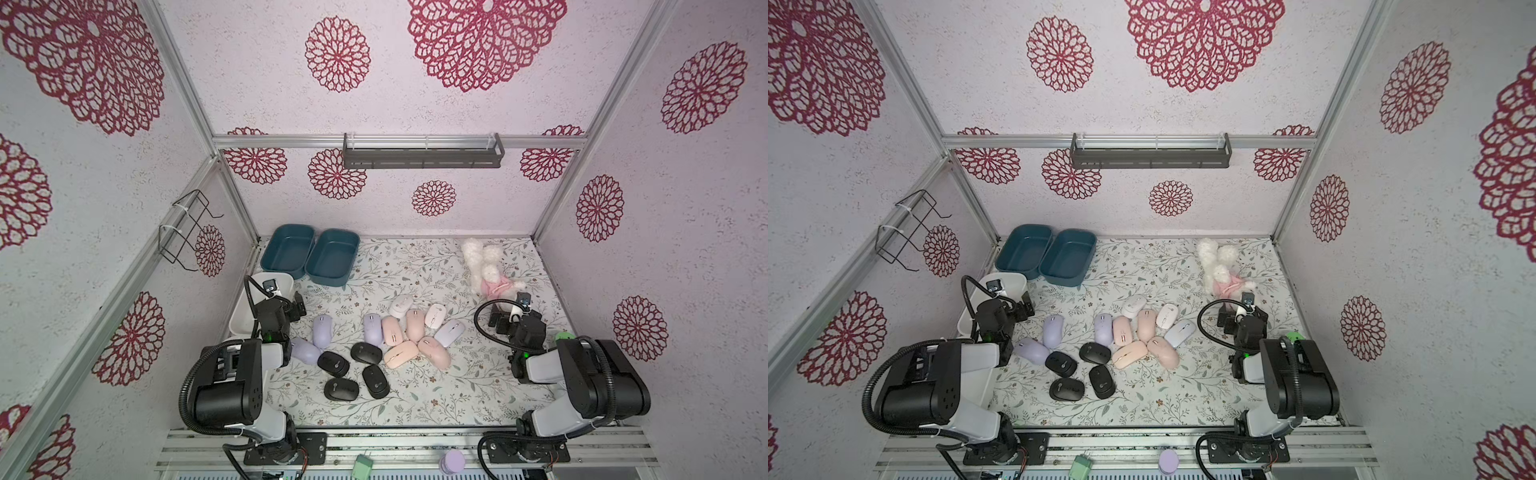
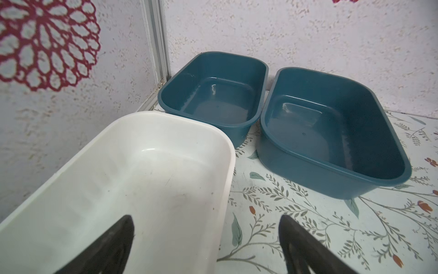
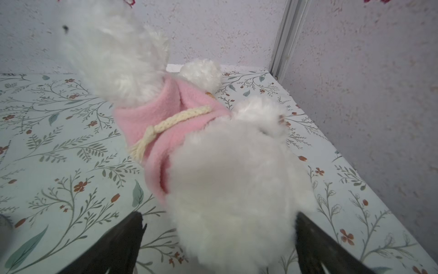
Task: Place the mice by color into the storage box
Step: Move the storage box to the center of the board.
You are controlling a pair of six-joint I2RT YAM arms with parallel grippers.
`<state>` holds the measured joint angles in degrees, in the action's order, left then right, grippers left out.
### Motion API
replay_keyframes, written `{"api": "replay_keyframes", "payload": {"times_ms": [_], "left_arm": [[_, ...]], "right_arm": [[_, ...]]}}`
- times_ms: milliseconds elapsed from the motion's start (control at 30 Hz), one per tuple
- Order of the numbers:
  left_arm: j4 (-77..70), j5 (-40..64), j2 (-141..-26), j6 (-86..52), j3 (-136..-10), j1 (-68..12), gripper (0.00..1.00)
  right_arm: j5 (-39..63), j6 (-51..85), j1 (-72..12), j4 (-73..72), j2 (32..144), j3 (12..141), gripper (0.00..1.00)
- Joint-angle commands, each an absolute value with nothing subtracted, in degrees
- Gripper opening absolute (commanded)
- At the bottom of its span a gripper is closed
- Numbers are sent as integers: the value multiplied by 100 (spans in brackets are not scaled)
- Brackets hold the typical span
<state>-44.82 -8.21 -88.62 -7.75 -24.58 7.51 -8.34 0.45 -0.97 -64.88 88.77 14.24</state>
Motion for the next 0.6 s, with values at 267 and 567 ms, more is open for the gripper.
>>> {"api": "replay_keyframes", "payload": {"times_ms": [267,567], "left_arm": [[-4631,-799,-8815,-816,-2531,768,97],[-4624,-806,-8822,-809,-2538,765,97]], "right_arm": [[-870,0,-141,-6749,8780,1506,99],[-861,6,-141,-6750,8780,1508,99]]}}
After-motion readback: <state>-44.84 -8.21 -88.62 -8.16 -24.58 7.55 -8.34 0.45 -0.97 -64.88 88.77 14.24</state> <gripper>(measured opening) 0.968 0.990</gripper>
